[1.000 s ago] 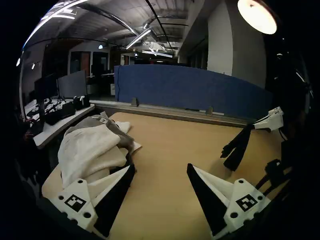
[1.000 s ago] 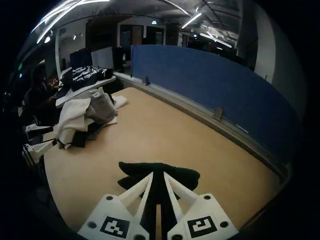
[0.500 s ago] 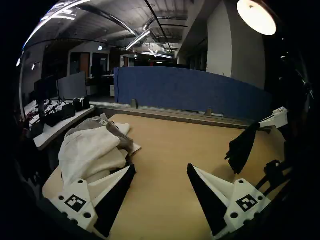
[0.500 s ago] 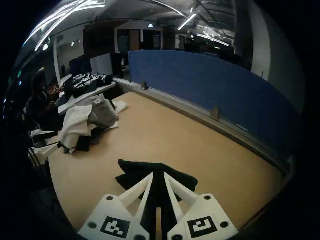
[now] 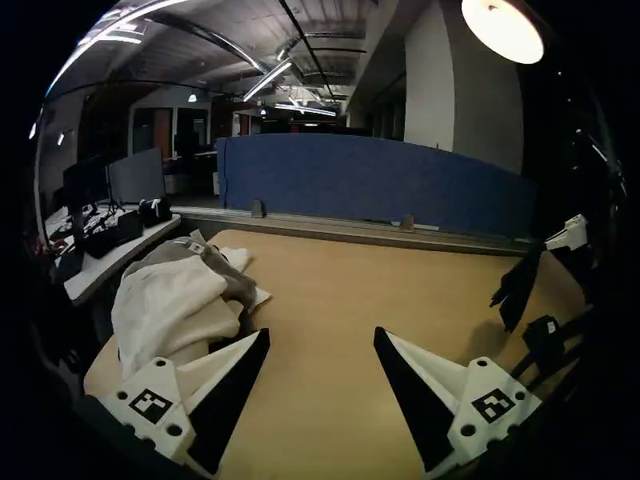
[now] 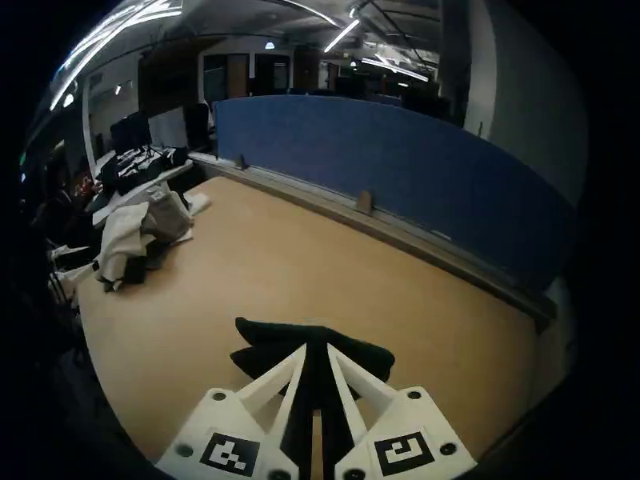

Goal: Fold towel

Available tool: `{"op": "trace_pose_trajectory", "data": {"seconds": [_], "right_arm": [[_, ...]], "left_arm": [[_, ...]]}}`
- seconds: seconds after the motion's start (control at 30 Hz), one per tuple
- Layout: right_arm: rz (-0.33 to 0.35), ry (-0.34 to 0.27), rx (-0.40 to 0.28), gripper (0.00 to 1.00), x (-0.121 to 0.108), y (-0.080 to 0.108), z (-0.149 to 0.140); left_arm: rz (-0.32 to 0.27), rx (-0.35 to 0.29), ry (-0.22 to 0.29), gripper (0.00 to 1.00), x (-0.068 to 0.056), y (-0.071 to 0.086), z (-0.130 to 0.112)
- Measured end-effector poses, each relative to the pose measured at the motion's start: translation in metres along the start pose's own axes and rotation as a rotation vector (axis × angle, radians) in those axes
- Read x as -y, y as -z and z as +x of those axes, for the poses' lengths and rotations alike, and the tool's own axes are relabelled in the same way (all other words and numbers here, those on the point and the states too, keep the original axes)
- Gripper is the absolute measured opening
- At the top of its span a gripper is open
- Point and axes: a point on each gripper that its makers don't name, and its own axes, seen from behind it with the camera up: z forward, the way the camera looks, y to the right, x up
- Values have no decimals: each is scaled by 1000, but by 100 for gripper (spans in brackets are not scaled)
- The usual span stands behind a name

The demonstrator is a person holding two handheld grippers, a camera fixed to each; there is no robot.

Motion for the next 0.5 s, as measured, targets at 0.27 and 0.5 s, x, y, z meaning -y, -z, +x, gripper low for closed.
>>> {"op": "trace_pose_trajectory", "data": {"seconds": [0.27,0.5], "right_arm": [[-83,-42,25,3,-76,26,-34],[-124,-61,36,3,-119,35,-49]], "left_arm": [[-4,10,0,97,-11,-1,-3],[-2,11,-17,97,-19,-2,-2]]}}
